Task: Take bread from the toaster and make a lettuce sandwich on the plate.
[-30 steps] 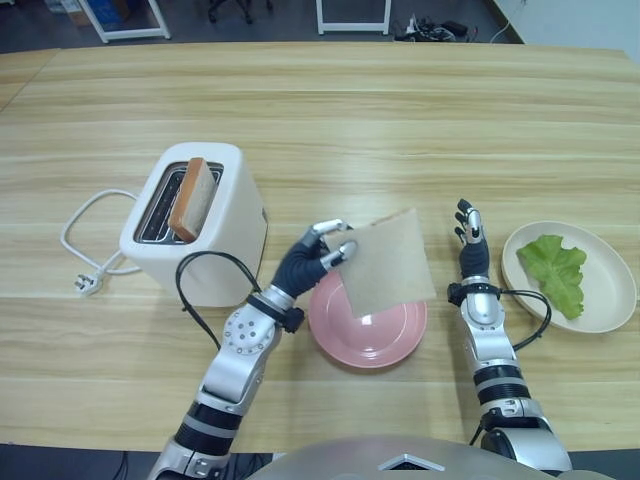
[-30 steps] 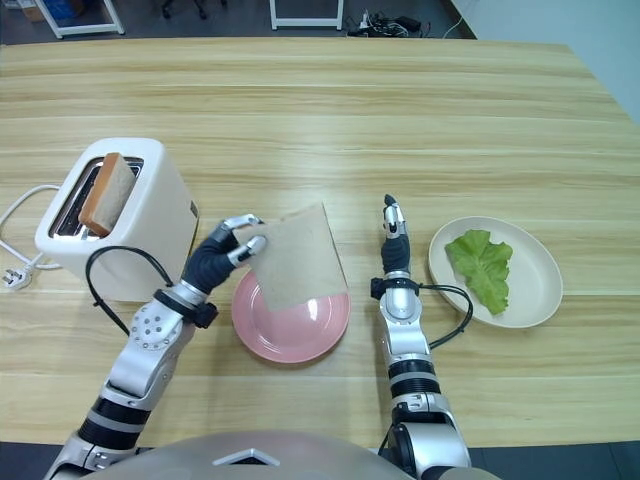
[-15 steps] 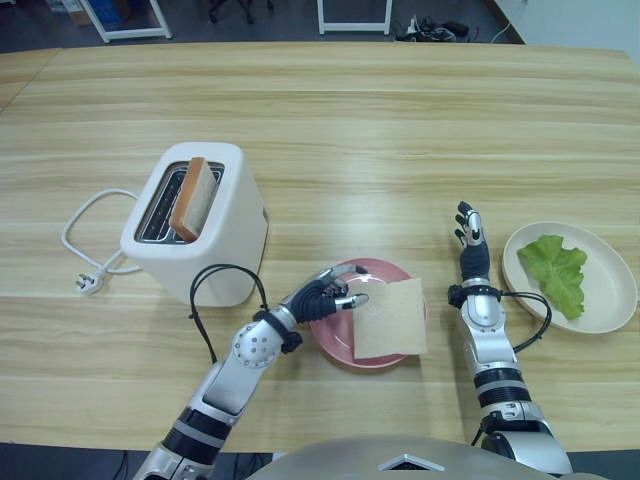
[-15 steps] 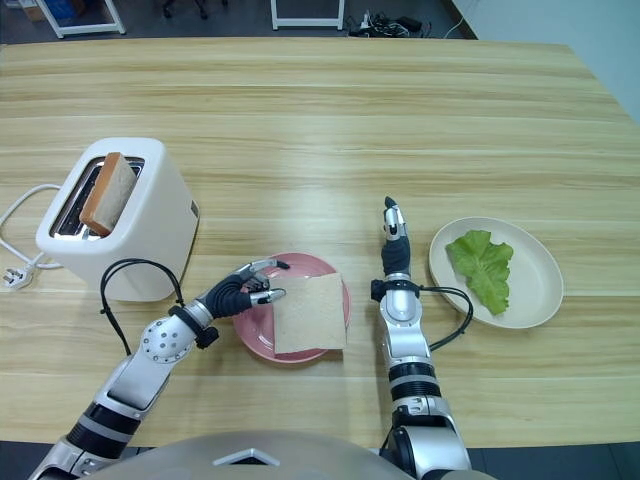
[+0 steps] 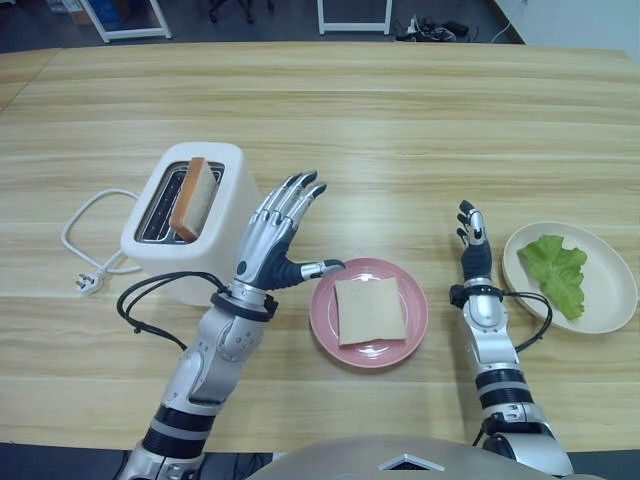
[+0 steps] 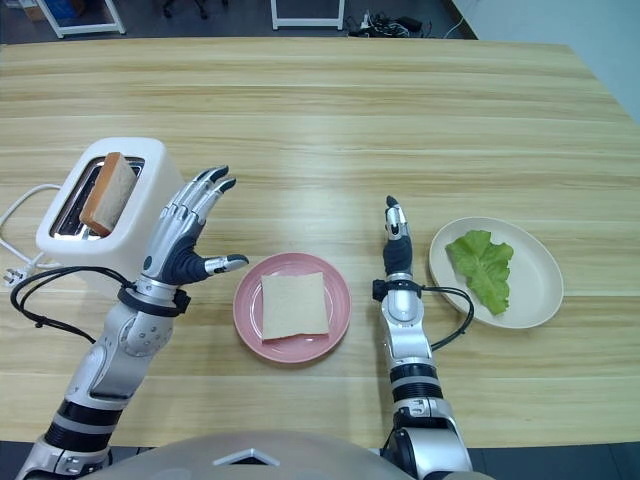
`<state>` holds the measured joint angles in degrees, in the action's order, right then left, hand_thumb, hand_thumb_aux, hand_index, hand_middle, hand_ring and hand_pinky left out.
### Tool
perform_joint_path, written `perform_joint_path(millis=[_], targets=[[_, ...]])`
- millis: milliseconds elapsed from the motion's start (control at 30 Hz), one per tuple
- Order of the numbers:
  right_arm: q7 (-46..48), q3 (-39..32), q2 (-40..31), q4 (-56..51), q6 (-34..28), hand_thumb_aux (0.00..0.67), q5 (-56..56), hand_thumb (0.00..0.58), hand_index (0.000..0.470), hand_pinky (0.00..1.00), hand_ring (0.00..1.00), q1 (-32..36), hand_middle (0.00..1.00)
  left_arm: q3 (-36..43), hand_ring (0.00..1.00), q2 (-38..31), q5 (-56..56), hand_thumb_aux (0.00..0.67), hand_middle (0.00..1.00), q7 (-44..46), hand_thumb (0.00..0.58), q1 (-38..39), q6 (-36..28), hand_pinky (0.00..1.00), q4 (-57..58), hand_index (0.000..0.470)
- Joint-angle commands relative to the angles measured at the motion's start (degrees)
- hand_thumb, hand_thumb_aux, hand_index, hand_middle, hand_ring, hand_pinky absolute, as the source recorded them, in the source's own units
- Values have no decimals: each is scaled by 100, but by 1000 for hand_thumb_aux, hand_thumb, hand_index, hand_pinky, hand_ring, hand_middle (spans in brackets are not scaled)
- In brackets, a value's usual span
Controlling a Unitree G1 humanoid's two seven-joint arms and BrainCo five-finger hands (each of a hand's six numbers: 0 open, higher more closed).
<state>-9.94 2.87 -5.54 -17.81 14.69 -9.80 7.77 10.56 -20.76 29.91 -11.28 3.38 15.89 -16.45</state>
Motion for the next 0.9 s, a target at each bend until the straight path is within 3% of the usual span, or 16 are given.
perform_joint_path(millis=[33,167,233,333,500,733,767,800,833,900], targets=[[-855,549,-922,1528,111,0,-1488,0,0,0,0,-472,0,-150,0,419,-1358,0,0,401,0,113,223,0,605,0],[-1505,1582,-2422,2674,-585,0,-3744,0,0,0,0,-883,0,-216,0,773,-2141,0,0,717,0,159,358,0,1224,0],[-1414,1627,-3111,2215,-924,0,-4361,0,0,0,0,-930,0,-230,0,869,-2174,0,0,733,0,160,410,0,1375,0],[-1174,1123,-3865,806,-1258,0,-4944,0,0,0,0,-822,0,-253,0,979,-2122,0,0,748,0,123,473,0,1530,0],[-1071,126,-3960,-923,-1091,0,-4907,0,0,0,0,-512,0,-272,0,1070,-2078,0,0,785,0,95,486,0,1585,0],[-1000,-752,-3902,-1790,-832,0,-4625,0,0,0,0,-194,0,-315,0,1135,-2007,0,0,847,0,101,464,0,1605,0],[-985,-813,-3922,-1795,-844,32,-4587,53,22,0,0,-174,0,-317,0,1141,-1998,0,0,848,0,98,464,0,1617,0],[-1006,-869,-3953,-1845,-840,239,-4545,340,168,0,0,-148,0,-318,0,1147,-1989,0,0,848,0,100,460,0,1622,0],[-986,-901,-3988,-1813,-858,336,-4501,436,236,0,0,-139,0,-319,0,1152,-1979,0,0,848,0,102,455,0,1625,0],[-976,-956,-4055,-1782,-881,431,-4429,506,302,0,0,-136,0,-325,0,1159,-1956,0,0,845,0,108,446,0,1634,0]])
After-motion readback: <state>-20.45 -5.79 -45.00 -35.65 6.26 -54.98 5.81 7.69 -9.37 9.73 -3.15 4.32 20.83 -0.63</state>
